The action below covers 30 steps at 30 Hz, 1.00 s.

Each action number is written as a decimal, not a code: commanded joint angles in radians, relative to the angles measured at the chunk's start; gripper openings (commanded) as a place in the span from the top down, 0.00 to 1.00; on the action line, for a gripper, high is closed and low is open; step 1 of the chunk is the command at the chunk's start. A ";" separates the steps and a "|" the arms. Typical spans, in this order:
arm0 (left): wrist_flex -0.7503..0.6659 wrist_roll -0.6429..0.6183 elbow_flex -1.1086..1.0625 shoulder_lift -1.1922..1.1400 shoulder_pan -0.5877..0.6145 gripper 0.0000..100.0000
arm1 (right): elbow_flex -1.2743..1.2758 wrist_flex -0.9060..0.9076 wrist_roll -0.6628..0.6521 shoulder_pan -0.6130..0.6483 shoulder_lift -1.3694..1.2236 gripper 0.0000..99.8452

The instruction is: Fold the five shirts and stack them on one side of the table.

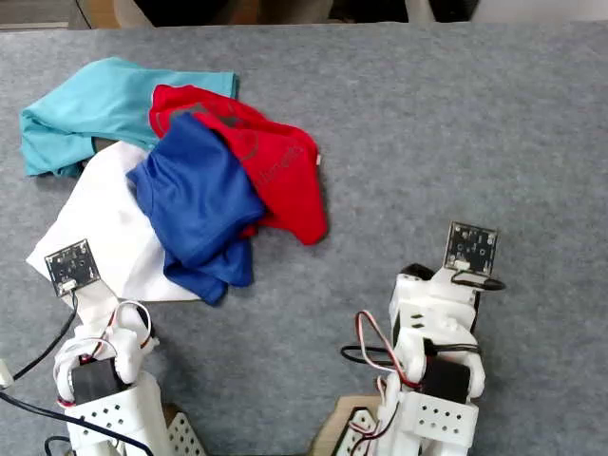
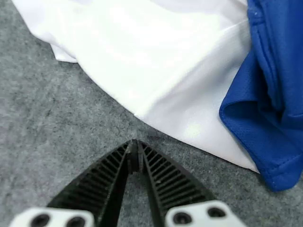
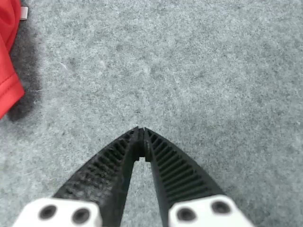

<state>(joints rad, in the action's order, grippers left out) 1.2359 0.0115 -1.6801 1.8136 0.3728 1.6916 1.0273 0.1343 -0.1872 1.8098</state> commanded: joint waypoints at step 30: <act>-0.017 -0.003 -0.011 0.007 -0.011 0.98 | -0.001 0.272 0.006 0.005 0.071 0.99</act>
<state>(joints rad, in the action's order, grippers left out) 1.2359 0.0115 -1.6801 1.8136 0.3728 1.6916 1.2942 0.1343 -0.1872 1.8098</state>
